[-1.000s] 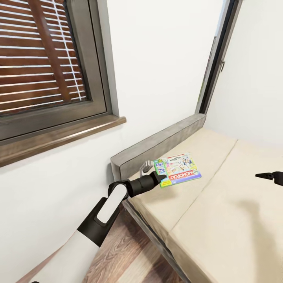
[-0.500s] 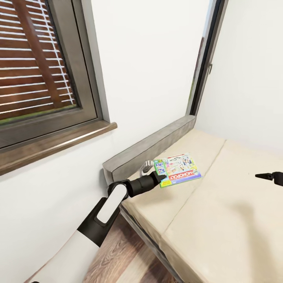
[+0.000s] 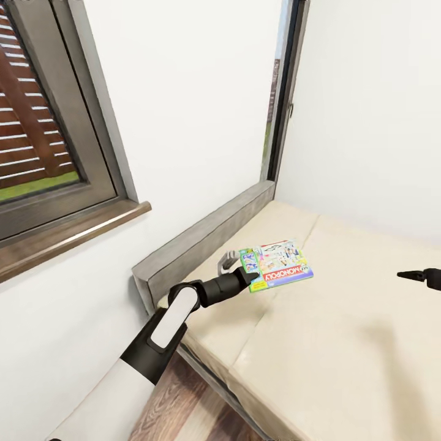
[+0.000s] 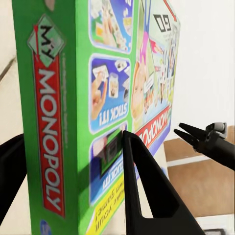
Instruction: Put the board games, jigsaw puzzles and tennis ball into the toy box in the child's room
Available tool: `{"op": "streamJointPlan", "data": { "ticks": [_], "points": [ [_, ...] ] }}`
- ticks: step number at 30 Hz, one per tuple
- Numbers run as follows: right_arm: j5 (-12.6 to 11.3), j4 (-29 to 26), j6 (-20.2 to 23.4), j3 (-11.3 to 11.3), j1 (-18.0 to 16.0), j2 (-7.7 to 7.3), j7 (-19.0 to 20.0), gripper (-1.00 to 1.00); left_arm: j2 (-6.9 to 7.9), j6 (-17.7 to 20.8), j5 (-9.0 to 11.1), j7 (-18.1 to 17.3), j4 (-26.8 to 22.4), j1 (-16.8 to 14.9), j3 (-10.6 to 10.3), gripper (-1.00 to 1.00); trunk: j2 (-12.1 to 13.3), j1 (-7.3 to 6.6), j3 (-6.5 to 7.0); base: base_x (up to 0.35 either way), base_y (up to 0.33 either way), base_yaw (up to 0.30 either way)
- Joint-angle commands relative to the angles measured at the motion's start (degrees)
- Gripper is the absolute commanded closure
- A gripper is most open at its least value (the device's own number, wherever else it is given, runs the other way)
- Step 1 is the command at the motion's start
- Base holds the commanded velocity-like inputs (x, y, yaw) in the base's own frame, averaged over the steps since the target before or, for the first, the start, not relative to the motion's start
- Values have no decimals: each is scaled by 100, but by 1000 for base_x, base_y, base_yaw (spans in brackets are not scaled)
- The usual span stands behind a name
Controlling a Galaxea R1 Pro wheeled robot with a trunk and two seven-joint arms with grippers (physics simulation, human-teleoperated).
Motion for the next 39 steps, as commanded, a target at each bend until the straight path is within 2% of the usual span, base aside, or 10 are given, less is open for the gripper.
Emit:
{"op": "streamJointPlan", "data": {
  "ticks": [1,39],
  "points": [
    [-12,-3,35,-6,-3,0,5,-100,-1,19,21,20,-4,-3,2,100,39,-23,14,0,0,-281],
    [-12,-57,35,-14,8,-9,5,-100,-1,17,21,20,-4,-3,2,100,1563,-858,696,0,0,-282]
  ]
}}
